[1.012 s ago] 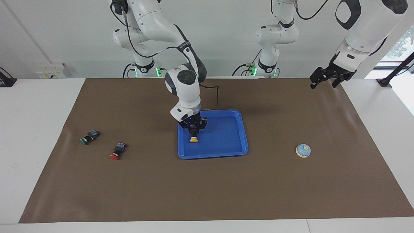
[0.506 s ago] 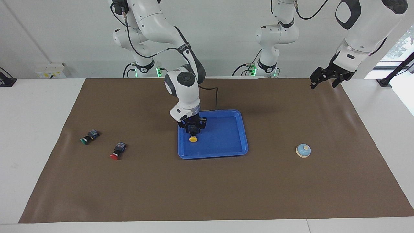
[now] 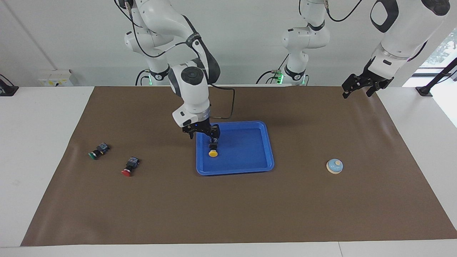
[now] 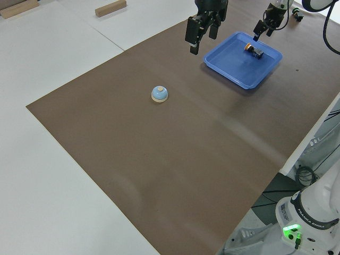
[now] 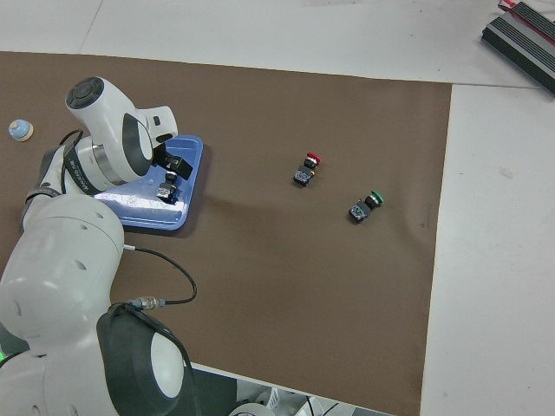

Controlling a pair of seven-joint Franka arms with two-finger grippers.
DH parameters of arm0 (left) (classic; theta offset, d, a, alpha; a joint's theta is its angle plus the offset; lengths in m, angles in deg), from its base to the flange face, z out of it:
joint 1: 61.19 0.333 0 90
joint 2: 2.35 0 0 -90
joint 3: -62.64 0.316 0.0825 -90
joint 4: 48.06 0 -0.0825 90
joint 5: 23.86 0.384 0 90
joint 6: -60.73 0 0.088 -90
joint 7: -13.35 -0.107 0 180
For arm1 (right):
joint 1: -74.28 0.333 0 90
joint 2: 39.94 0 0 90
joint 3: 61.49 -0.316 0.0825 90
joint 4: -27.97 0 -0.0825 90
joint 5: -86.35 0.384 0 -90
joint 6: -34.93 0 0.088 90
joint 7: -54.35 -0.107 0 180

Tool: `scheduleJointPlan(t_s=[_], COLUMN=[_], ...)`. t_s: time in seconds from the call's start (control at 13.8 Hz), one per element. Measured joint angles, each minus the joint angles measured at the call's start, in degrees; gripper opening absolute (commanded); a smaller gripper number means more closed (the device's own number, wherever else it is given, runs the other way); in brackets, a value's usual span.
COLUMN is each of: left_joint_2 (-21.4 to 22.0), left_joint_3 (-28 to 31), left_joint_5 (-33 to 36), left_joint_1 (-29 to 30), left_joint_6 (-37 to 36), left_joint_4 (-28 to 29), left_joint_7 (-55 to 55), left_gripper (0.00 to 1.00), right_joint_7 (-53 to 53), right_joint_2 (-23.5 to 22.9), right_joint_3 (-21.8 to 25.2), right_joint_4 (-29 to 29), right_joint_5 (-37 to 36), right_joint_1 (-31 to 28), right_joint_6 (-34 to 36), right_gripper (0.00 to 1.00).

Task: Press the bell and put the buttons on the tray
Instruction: 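Carry the yellow button into the blue tray and release it, then move the right gripper back and grasp the red button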

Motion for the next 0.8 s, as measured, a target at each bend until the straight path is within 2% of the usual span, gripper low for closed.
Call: scheduleJointPlan(t_s=[0.29, 0.58, 0.8], left_joint_2=[0.00, 0.00, 0.00], left_joint_3=[0.00, 0.00, 0.00], left_joint_5=[0.00, 0.00, 0.00], left_joint_1=[0.00, 0.00, 0.00], left_joint_6=[0.00, 0.00, 0.00], left_joint_4=[0.00, 0.00, 0.00], left_joint_7=[0.00, 0.00, 0.00], left_gripper=[1.00, 1.00, 1.00], right_joint_7=[12.81, 24.30, 25.93], right_joint_2=[4.61, 4.68, 4.35], right_joint_3=[0.18, 0.46, 0.49], right_joint_4=[-0.23, 0.51, 2.28], right_joint_5=[-0.01, -0.17, -0.20], right_joint_1=[-10.15, -20.20, -24.35], right_joint_6=[4.68, 4.90, 3.77], right_gripper=[1.00, 1.00, 1.00])
